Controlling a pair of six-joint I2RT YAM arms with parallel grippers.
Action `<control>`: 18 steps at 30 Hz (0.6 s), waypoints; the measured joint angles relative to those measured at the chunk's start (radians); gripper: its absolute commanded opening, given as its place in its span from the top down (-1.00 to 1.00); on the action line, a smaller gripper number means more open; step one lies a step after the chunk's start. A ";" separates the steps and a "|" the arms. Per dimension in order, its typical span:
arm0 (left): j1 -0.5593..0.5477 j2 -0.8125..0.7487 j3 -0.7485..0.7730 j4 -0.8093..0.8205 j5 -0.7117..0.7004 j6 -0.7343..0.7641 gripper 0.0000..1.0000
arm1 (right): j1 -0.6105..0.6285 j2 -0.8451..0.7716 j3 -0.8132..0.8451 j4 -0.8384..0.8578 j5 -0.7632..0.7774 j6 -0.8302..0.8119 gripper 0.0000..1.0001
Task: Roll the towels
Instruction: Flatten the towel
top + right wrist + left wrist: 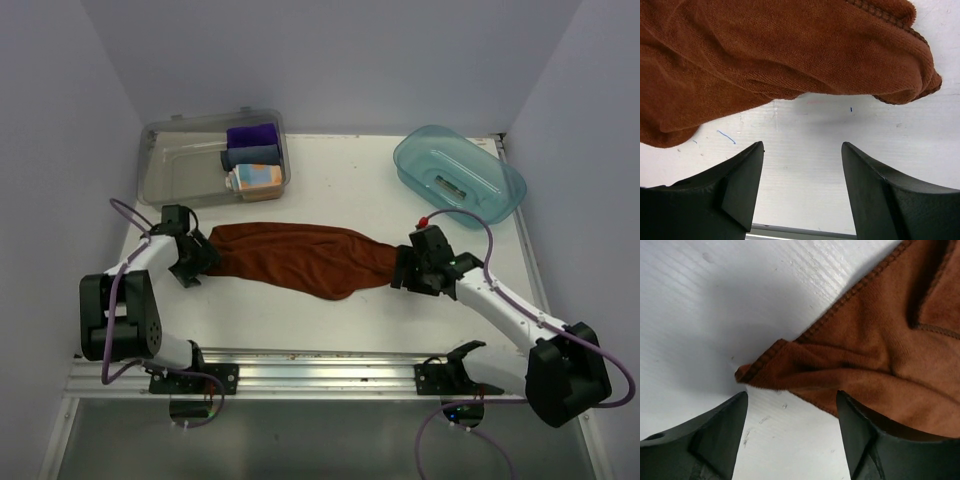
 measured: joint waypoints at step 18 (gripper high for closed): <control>0.005 -0.032 0.007 0.083 0.069 -0.014 1.00 | -0.136 0.223 0.016 0.213 -0.051 0.071 0.06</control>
